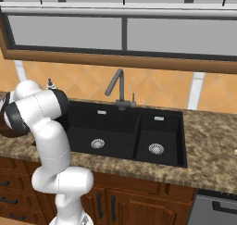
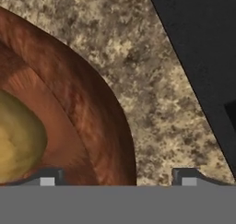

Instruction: Pick the potato from the sink and place it in the bowl. Then pick the bowl and place it in the microwave. Then close the microwave door and press the start button.

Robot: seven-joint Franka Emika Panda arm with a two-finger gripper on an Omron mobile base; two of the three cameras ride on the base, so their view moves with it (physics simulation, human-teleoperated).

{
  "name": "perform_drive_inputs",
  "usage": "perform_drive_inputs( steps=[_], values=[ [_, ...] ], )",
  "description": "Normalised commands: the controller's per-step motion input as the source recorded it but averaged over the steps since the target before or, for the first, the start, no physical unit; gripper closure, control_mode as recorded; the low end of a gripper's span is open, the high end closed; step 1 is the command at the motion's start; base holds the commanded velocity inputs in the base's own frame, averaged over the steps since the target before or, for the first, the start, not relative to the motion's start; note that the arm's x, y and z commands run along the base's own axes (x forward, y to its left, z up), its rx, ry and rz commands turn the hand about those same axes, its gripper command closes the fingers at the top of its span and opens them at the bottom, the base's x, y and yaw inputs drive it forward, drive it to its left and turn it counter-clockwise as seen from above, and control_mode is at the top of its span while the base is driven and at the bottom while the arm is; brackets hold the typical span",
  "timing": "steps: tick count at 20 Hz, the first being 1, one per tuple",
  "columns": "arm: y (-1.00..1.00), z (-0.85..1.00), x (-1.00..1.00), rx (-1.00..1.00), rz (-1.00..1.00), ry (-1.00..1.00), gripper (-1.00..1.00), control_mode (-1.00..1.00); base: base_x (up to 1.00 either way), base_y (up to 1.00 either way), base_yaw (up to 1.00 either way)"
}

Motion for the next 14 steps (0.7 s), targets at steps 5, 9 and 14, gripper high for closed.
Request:
perform_drive_inputs(
  steps=[5, 9, 14],
  values=[
    [0.00, -0.22, 0.00, 0.00, -0.03, 0.00, 1.00, -1.00, 0.00, 0.00, 0.00],
    [0.00, -0.11, -0.07, -0.01, -0.02, 0.02, 1.00, -1.00, 0.00, 0.00, 0.00],
    [-0.32, 0.71, -0.42, 0.03, -0.01, -0.03, 1.00, -1.00, 0.00, 0.00, 0.00]
  ],
)
